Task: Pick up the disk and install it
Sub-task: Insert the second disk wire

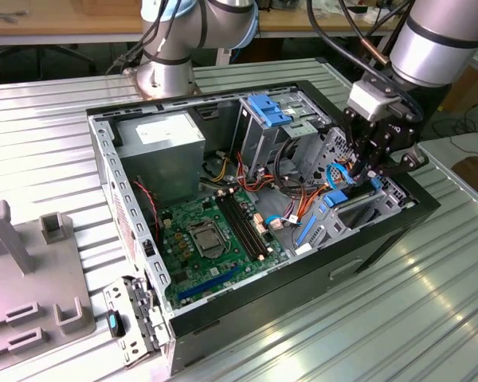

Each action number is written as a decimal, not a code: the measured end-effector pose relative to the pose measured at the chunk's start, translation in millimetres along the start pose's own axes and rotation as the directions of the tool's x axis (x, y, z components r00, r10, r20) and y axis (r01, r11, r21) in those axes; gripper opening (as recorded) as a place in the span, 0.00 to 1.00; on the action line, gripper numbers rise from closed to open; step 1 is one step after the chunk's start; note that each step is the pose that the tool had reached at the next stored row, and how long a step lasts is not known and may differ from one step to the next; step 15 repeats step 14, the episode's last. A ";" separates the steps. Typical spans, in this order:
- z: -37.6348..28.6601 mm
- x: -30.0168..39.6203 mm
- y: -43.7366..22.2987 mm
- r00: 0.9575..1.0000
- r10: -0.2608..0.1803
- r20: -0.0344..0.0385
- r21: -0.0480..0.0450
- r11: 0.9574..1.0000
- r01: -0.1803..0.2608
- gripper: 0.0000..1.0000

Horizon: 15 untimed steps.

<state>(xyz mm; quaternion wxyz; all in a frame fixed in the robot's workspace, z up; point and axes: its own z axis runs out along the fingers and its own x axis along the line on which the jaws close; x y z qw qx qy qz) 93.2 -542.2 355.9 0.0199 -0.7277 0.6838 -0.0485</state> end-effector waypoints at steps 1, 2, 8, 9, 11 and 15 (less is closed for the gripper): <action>0.0 0.0 0.0 1.000 0.000 0.000 0.000 1.000 0.000 0.24; 0.0 0.0 0.0 1.000 0.000 0.000 0.000 1.000 0.000 0.24; -0.3 0.0 0.0 1.000 0.000 0.000 0.000 1.000 0.000 0.11; -0.3 0.0 0.0 1.000 0.000 0.000 0.000 1.000 0.000 0.11; -0.4 0.0 0.0 1.000 0.000 0.000 0.000 1.000 0.000 0.11; -0.5 0.0 -0.1 1.000 0.000 0.000 0.000 1.000 0.000 0.11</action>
